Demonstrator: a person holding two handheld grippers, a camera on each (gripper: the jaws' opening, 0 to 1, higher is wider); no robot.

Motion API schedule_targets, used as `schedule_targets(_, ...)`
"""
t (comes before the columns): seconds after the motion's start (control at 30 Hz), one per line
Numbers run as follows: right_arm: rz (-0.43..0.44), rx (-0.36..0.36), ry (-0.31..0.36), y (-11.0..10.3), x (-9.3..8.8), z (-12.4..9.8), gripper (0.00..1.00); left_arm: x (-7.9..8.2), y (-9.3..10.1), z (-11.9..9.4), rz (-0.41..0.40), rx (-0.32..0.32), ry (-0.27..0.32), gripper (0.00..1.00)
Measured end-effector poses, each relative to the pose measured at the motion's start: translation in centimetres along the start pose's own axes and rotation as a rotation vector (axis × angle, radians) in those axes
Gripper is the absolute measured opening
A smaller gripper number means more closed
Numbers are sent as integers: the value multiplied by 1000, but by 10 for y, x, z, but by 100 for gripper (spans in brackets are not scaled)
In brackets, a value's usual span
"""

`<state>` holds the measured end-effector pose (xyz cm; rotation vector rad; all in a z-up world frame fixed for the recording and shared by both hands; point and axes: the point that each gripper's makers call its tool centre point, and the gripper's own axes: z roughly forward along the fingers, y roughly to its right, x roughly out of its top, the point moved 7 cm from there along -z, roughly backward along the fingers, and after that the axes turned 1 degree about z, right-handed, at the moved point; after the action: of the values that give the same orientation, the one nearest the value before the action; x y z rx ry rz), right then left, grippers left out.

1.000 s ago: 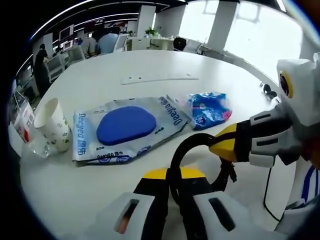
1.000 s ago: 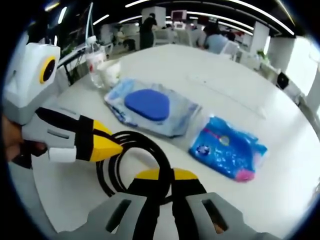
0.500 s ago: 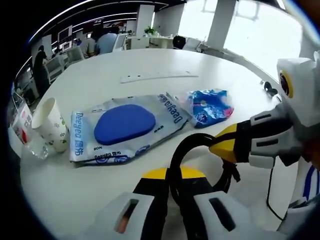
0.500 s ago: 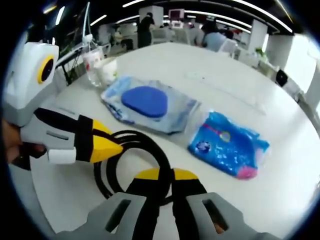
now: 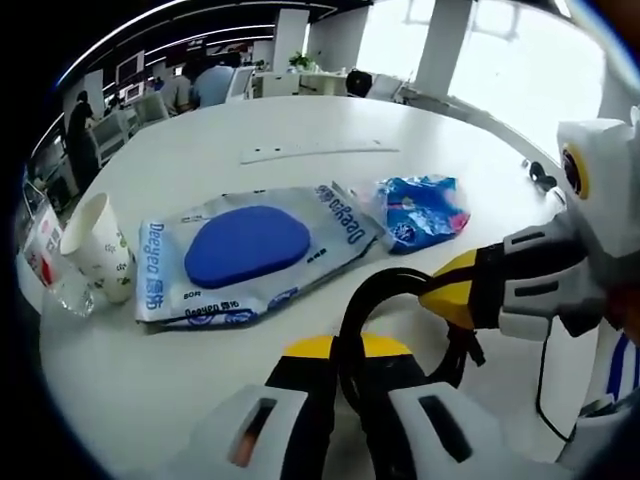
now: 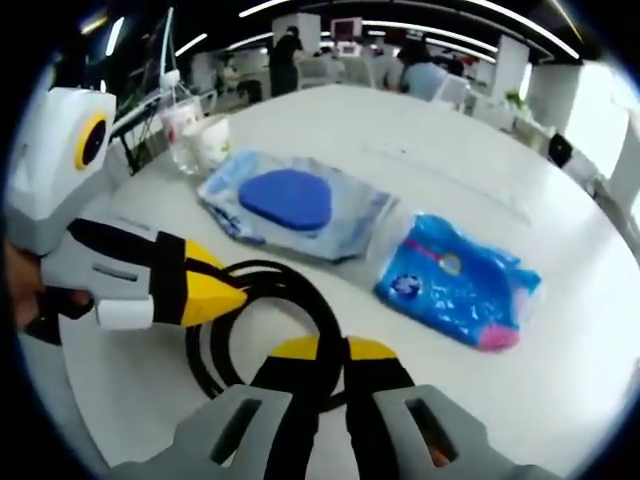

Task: Arrange the tabletop items into an orderly group along one side of the table until the central work area is clear of visible clutter.

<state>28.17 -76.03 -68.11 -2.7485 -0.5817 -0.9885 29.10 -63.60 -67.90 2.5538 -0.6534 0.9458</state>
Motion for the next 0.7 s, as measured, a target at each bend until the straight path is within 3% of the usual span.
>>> schedule_targets(0.7, 16, -8, 9, 2, -4, 5, 5, -1, 0, 5, 14, 2, 2, 6)
